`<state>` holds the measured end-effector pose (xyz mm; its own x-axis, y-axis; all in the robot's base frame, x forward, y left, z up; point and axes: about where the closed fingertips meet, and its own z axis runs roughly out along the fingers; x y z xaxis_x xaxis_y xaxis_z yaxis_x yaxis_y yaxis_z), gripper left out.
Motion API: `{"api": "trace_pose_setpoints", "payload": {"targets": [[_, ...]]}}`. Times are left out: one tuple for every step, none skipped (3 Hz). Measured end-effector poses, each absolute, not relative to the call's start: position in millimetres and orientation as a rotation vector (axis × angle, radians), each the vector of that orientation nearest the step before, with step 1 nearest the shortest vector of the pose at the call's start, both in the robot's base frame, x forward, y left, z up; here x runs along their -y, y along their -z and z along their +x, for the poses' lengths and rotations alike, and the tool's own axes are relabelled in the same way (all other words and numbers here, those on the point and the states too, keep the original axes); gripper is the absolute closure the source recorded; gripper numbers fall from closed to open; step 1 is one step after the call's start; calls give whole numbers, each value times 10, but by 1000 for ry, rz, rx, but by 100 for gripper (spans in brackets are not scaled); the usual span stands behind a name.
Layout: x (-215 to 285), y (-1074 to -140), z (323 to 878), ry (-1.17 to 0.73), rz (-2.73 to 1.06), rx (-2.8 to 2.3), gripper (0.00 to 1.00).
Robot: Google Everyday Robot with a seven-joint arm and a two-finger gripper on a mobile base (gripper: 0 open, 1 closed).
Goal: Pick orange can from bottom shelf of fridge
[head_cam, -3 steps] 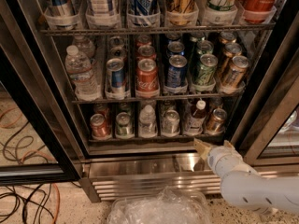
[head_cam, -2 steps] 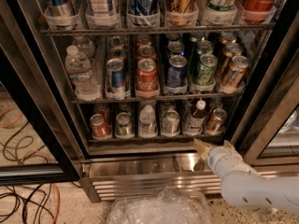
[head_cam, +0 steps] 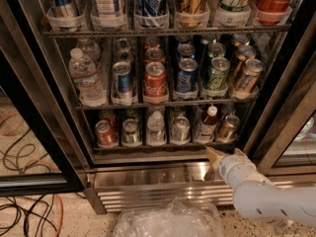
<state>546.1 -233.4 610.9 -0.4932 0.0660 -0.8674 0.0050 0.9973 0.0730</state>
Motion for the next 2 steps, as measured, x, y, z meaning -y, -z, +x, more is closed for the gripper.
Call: {"api": "trace_pose_setpoints", "payload": {"targets": [[2363,-6064,5565,-51,49,-2073,33],[2406,-5982,5692,-27,50,-2065,33]]}}
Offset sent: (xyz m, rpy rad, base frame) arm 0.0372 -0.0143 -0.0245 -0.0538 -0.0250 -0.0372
